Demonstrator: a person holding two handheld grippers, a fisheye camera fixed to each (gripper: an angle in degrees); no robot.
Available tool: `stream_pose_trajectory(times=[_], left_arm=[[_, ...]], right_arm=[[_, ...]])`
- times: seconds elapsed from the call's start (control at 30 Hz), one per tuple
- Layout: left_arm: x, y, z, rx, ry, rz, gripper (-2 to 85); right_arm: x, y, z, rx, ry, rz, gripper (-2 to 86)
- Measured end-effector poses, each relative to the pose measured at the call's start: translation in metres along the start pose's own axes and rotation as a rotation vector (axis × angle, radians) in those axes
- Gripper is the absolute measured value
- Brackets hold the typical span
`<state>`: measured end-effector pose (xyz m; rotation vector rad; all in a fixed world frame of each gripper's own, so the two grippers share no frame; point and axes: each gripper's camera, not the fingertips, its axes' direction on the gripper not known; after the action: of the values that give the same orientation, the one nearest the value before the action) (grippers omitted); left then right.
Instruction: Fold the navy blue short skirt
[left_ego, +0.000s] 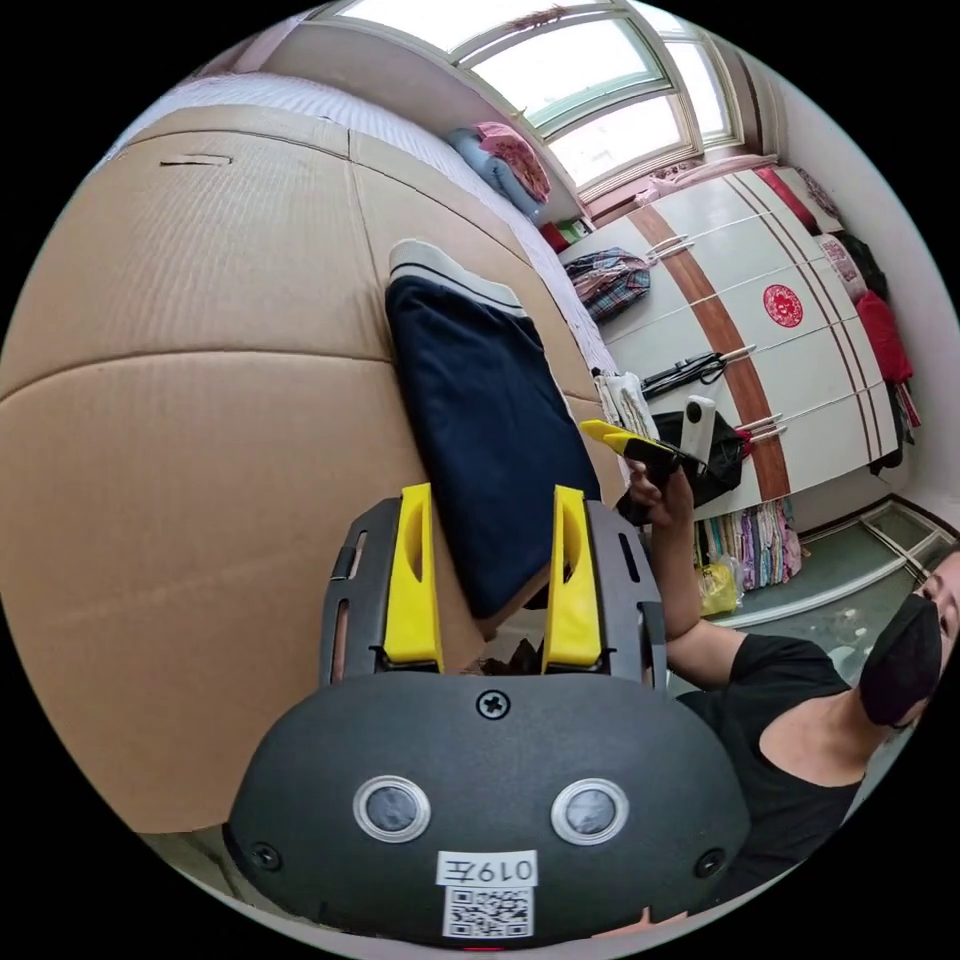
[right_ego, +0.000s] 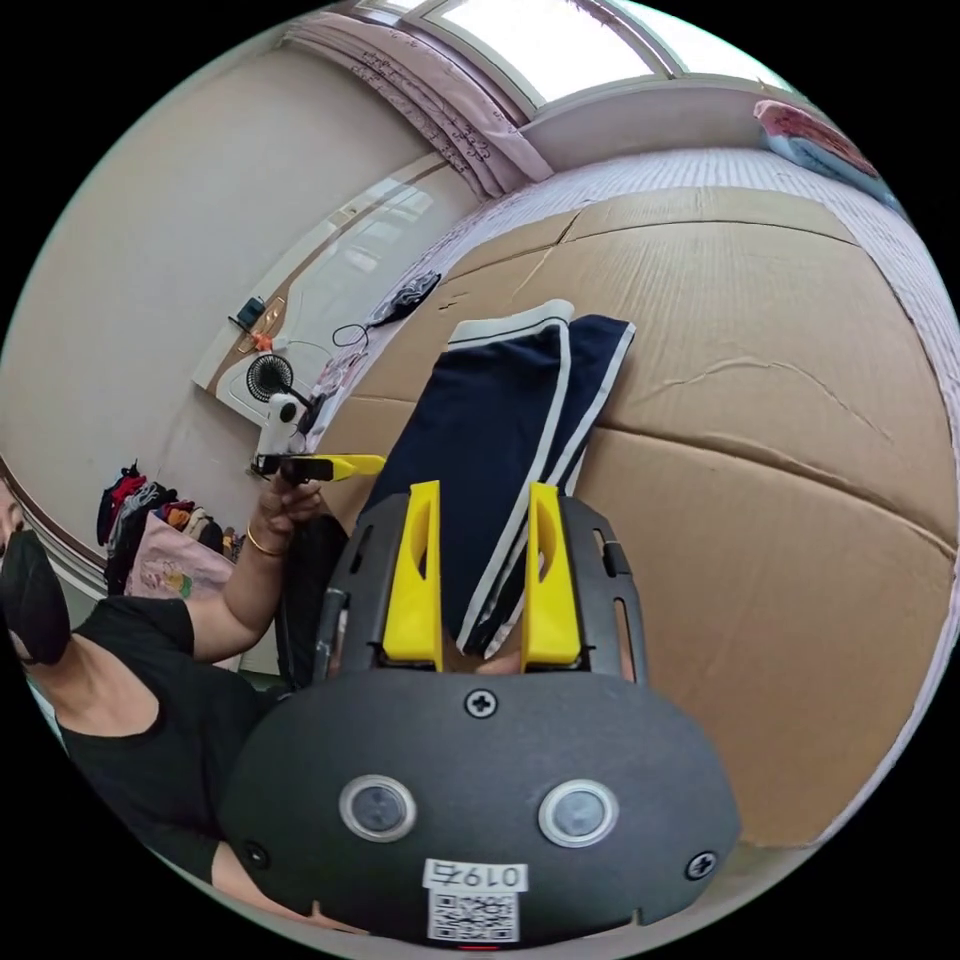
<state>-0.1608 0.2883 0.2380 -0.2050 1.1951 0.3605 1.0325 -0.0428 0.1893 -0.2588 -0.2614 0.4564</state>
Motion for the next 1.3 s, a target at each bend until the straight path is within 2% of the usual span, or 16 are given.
stream_pose_trajectory(times=[0.23,0.37,0.57,0.77,0.9,1.07,1.3], left_arm=[[0.015,0.021,0.004,0.022,-0.036,-0.051,9.6],[0.013,0.034,-0.001,0.051,-0.046,-0.110,3.9],[0.025,0.048,-0.006,0.069,-0.055,-0.098,1.9],[0.043,0.058,-0.011,0.066,-0.118,-0.064,1.5],[0.054,0.065,-0.013,0.064,-0.154,-0.044,1.5],[0.060,0.073,-0.016,0.074,-0.150,-0.039,1.4],[0.070,0.081,-0.020,0.075,-0.165,-0.032,1.3]], right_arm=[[-0.028,0.029,0.001,0.002,0.045,-0.023,10.5],[-0.028,0.038,0.001,-0.005,0.065,-0.001,4.5],[-0.036,0.049,-0.005,0.004,0.078,-0.008,-0.3],[-0.057,0.056,-0.002,-0.016,0.175,-0.038,-0.4],[-0.064,0.064,-0.015,0.029,0.131,-0.046,0.7],[-0.062,0.073,-0.013,-0.004,-0.010,-0.046,9.1],[-0.080,0.082,0.011,-0.065,0.103,-0.056,7.2]])
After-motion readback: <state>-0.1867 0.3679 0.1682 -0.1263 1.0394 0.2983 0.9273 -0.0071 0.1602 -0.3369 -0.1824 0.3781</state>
